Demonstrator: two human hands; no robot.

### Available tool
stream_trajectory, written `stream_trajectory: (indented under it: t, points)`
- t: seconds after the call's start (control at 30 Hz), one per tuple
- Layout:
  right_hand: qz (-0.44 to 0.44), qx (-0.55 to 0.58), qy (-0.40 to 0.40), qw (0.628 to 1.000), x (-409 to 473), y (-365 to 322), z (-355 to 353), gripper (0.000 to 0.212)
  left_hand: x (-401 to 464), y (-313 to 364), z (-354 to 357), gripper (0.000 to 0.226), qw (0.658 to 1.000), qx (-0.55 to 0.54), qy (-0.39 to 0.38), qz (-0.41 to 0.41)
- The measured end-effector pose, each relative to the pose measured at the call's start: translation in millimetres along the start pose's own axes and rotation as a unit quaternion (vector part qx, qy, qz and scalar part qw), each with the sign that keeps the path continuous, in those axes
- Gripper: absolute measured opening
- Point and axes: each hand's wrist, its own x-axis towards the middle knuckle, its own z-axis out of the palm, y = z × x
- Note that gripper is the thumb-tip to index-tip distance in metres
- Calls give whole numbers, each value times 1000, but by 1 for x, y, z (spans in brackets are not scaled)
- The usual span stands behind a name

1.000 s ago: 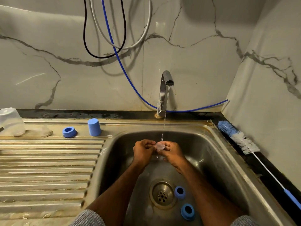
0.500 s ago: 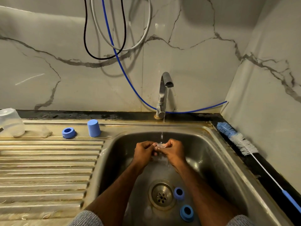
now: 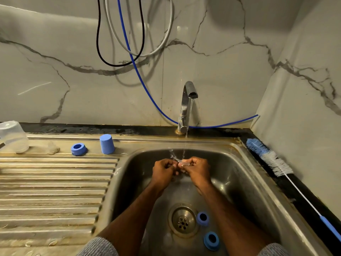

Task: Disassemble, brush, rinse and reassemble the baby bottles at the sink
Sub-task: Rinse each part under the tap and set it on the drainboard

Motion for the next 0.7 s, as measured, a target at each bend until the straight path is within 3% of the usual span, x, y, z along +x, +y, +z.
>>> stream_trajectory:
  t: [0.23, 0.3, 0.57, 0.7]
  points:
    - [-16, -1, 0, 1000, -2, 1, 3, 16, -3, 0, 1, 14, 999, 3, -27, 23]
    - [-10, 14, -13, 1000, -2, 1, 3, 8, -3, 1, 1, 17, 999, -6, -26, 23]
    - [45, 78, -32, 995, -4, -1, 6, 21, -6, 1, 5, 36, 992, 66, -35, 104]
    - [91, 61, -25, 994, -10, -8, 8, 31, -2, -2, 6, 20, 991, 72, 0, 114]
